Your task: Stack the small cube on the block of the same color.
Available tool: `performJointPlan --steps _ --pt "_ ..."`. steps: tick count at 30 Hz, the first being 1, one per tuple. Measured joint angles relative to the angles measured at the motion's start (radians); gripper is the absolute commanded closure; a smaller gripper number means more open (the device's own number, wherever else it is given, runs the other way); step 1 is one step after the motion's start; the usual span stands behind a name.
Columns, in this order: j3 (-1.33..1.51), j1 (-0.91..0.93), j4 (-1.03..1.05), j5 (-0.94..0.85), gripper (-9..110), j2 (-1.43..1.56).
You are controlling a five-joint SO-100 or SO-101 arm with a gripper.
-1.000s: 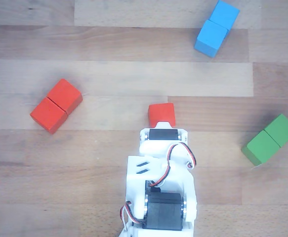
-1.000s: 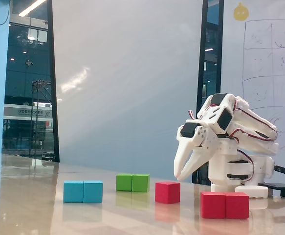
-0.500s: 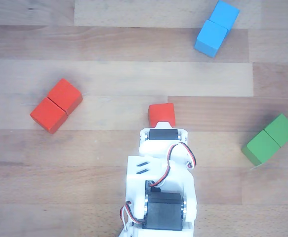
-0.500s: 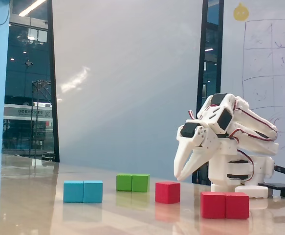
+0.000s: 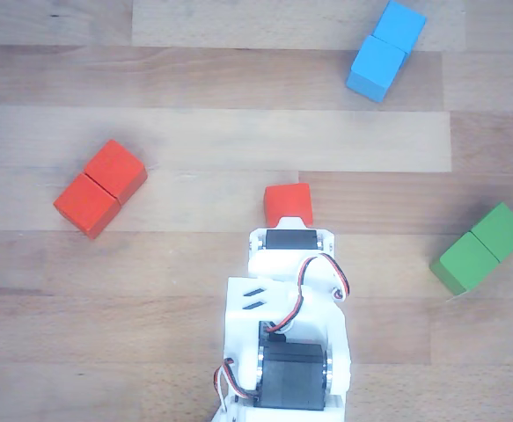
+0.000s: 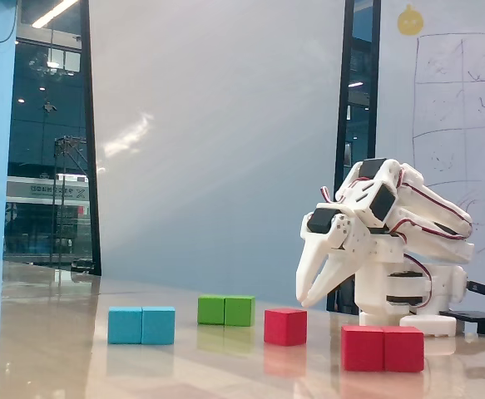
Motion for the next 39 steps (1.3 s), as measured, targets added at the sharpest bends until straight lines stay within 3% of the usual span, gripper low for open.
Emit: performJointPlan --steps 11,18,31,39 --pt "-0.005 0.000 0.000 0.000 101 0.000" --pt "-0.199 0.000 0.000 0.000 101 -0.031" --pt "-0.765 0.000 0.014 0.000 101 -0.739" --pt "-1.161 0.000 0.187 0.000 101 -1.204"
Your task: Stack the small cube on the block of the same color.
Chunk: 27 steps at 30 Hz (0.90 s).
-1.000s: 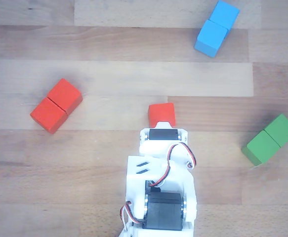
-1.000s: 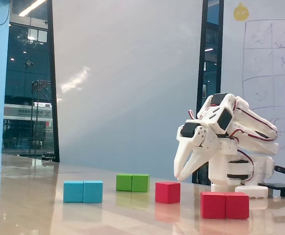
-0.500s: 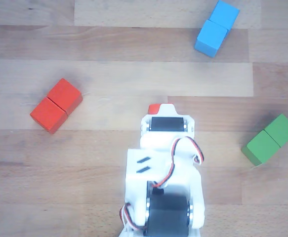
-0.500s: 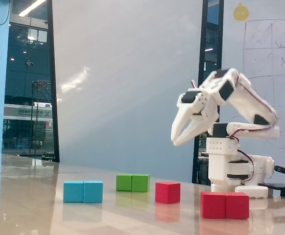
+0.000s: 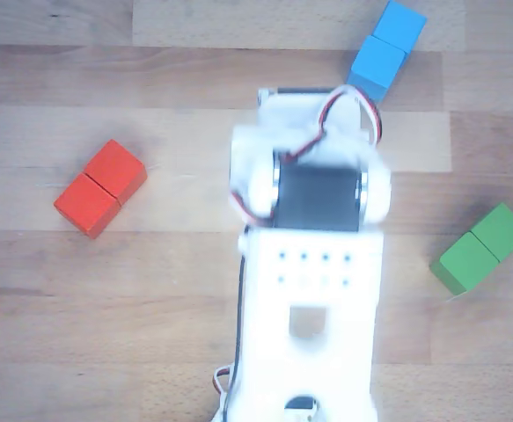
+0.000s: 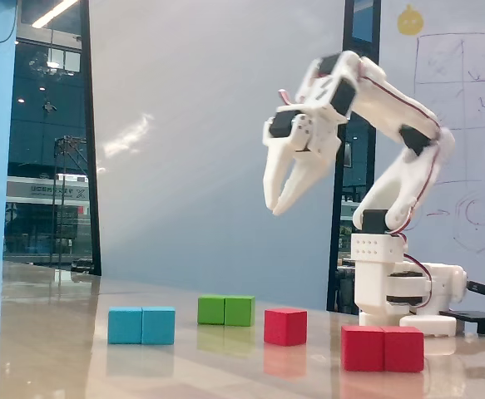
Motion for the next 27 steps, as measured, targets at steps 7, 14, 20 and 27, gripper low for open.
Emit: performJointPlan --steps 7,14,20,27 --pt "-0.187 0.000 0.150 -0.006 101 -0.314" --pt "-0.193 0.000 0.156 -0.011 101 -0.462" --pt "-0.193 0.000 0.156 -0.087 101 -0.483" --pt "-0.156 0.000 0.156 -0.132 92 -0.483"
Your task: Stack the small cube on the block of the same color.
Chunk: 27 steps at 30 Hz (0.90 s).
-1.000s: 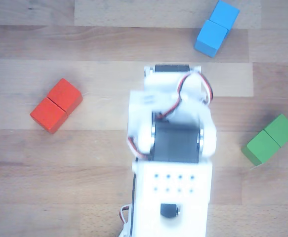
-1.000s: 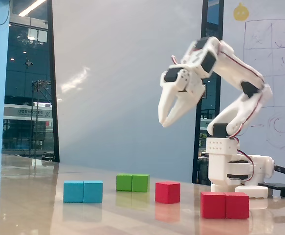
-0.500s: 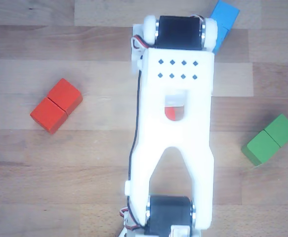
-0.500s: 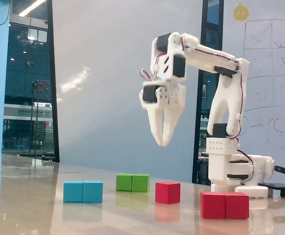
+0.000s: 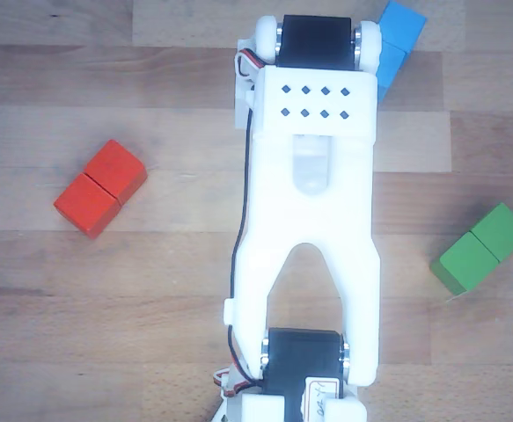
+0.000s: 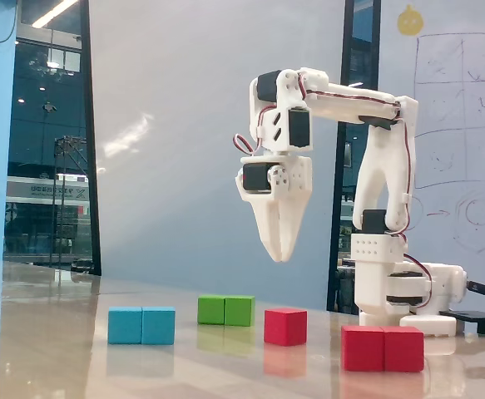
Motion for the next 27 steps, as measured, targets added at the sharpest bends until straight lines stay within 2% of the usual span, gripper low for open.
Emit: performJointPlan --steps 5,20,27 --pt "0.021 0.000 0.000 -0.002 87 0.000" --pt "0.258 0.000 -0.176 -0.014 86 0.000" --pt "0.272 0.000 -0.190 -0.014 86 0.000"
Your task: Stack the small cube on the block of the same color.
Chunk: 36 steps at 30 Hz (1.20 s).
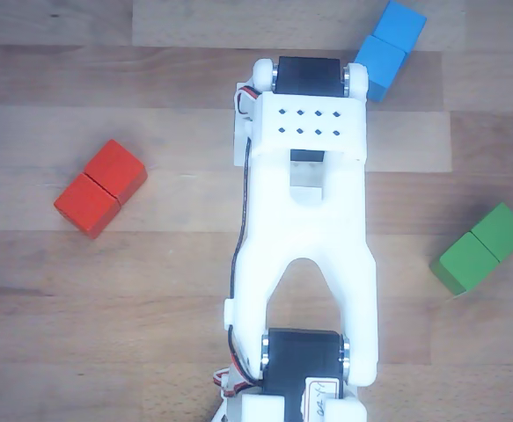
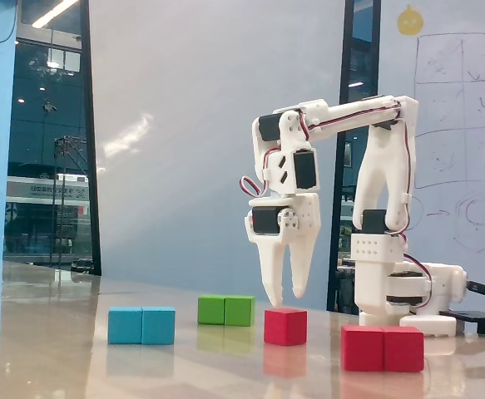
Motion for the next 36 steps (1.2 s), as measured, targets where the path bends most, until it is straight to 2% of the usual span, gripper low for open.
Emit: performJointPlan --steps 21,31,36 --pt "0.000 0.000 0.000 0.000 85 0.000" --pt "0.003 0.000 0.000 0.000 65 0.000" --pt "0.014 0.000 -0.002 0.000 60 0.000"
